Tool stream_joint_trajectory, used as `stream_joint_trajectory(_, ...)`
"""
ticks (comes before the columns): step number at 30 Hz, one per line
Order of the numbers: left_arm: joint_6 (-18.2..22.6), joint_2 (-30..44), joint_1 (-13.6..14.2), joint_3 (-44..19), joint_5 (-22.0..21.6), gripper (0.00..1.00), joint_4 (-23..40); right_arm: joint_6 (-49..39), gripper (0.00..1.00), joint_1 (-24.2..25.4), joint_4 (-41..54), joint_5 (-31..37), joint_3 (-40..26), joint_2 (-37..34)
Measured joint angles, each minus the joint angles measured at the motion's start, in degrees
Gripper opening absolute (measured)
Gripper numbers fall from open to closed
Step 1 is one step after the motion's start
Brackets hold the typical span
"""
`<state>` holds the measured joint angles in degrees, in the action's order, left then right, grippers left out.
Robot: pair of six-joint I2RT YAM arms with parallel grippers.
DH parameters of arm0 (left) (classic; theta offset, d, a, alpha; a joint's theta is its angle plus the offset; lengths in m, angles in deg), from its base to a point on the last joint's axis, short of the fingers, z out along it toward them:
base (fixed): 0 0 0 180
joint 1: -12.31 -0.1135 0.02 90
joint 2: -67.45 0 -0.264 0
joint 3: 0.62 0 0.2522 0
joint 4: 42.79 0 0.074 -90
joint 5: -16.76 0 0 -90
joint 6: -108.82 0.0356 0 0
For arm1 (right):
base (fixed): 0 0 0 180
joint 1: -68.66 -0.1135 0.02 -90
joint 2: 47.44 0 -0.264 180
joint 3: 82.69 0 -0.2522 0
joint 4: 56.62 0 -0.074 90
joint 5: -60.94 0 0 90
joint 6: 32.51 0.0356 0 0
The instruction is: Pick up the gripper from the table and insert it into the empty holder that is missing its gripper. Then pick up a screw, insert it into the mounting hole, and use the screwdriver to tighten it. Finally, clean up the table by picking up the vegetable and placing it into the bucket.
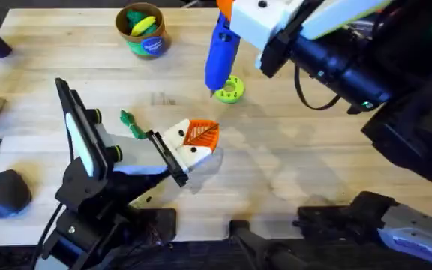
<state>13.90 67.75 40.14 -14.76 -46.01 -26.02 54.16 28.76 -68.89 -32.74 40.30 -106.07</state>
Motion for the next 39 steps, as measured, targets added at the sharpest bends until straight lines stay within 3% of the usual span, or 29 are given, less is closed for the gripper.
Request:
stream_joint_trajectory(22,0.0,0.0,0.0,0.0,-0.02,0.004,0.02,-3.97,0.006,1.46,-1.42,0.03,0.02,0.16)
stream_joint_trajectory(31,0.0,0.01,0.0,0.0,-0.02,0.004,0.0,-1.56,0.006,1.26,-8.53,-8.59,0.02,2.31)
stream_joint_trajectory(39,0.0,0.01,0.0,0.0,-0.02,0.004,0.02,1.38,0.006,-2.87,-8.14,-11.39,0.02,2.11)
